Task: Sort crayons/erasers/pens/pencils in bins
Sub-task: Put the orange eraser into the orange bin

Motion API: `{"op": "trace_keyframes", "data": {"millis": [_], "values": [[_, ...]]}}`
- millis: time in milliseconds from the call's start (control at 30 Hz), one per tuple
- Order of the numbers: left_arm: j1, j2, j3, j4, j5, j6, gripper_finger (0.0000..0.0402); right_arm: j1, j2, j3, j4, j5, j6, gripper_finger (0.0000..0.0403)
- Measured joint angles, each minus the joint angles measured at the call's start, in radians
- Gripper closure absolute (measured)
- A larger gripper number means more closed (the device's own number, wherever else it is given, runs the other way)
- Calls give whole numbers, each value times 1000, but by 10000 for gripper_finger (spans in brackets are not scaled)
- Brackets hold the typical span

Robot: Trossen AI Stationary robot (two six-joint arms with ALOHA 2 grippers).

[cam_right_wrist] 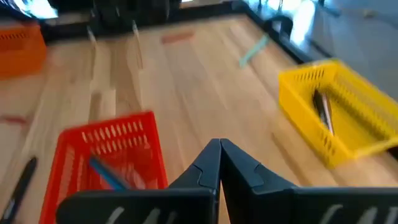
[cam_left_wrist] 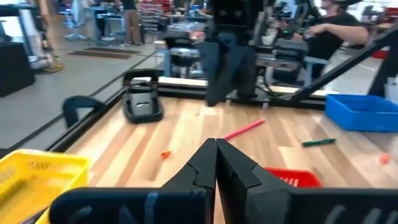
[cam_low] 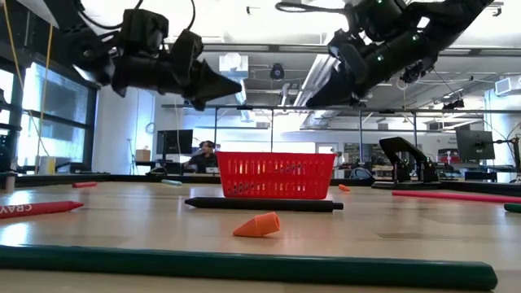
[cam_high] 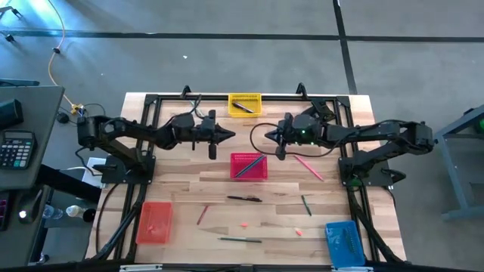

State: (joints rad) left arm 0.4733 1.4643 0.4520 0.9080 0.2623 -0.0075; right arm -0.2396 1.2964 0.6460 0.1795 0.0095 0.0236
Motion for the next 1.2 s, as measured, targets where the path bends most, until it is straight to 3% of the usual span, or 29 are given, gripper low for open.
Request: {"op": "trace_keyframes", "data": {"millis": [200, 367, 500, 667, 767, 867, 1000, 1200], "values": [[36, 0, -73, 93, -9, -15, 401, 67, -1, 141, -409, 133, 63, 402], [52, 1, -94, 91, -8, -15, 401, 121, -2, 245, -699, 144, 216, 400], [52, 1, -98, 88, -8, 0, 401, 147, -2, 269, -808, 151, 350, 374], [52, 1, -98, 84, -8, 4, 401, 114, 13, 219, -785, 167, 423, 314], [50, 1, -98, 83, -7, 20, 401, 49, 42, 173, -671, 159, 358, 279], [50, 1, -98, 80, -4, 23, 401, -32, 71, 110, -529, 75, 250, 254], [50, 1, -98, 79, -4, 38, 401, -135, 101, 38, -388, 22, 121, 235], [50, 1, -98, 80, -4, 38, 401, -219, 150, 6, -333, -2, -43, 229]]}}
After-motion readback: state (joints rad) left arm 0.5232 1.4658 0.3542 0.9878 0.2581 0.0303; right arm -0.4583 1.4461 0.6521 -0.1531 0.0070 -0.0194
